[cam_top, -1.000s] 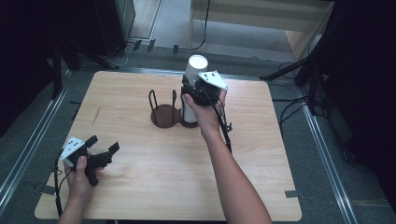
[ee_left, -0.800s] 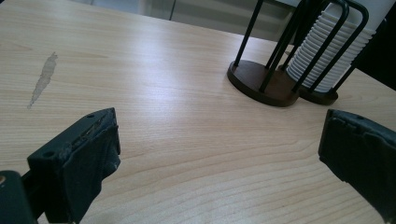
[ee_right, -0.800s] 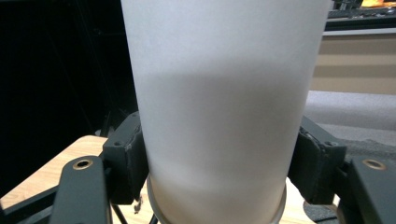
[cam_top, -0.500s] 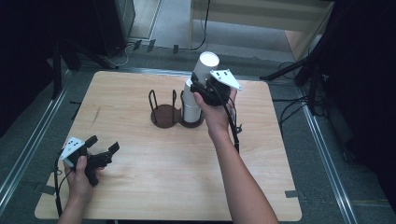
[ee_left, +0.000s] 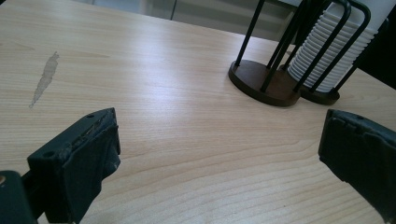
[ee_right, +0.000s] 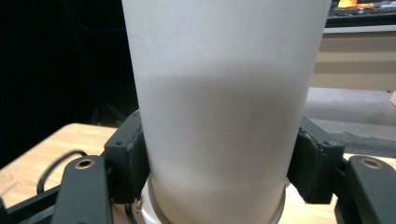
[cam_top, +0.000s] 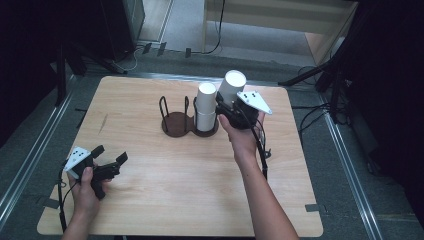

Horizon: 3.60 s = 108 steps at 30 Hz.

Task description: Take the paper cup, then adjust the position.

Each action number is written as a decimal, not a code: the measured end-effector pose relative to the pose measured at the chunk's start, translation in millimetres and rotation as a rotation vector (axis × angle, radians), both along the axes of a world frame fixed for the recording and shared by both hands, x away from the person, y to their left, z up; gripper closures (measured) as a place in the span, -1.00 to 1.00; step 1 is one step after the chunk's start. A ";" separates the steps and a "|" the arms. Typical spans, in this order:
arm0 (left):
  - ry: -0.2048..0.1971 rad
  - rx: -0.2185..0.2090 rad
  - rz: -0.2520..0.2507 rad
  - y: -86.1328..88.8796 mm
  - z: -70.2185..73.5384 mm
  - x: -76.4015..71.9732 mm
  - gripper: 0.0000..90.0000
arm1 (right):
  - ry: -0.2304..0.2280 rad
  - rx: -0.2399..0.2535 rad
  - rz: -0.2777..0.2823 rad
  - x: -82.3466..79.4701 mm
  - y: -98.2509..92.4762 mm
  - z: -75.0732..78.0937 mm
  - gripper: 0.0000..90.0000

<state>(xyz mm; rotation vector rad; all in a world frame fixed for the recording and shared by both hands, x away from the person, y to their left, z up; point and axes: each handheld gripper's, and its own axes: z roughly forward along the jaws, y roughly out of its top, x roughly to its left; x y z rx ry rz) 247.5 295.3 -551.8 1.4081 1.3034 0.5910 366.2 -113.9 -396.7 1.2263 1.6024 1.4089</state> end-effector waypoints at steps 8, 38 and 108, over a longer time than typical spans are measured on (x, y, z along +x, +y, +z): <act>-0.002 0.004 0.002 -0.6 0.2 -0.1 -1.00 | 0.005 -0.018 -0.009 -19.4 -14.6 -12.0 -0.31; 0.035 0.006 -0.024 -4.9 8.6 1.7 -1.00 | 0.084 -0.074 -0.031 -75.7 -60.1 -82.3 -0.31; 0.074 0.219 -0.429 -133.0 53.1 -2.9 -1.00 | -0.070 -0.621 0.133 -116.2 28.6 -128.6 -0.32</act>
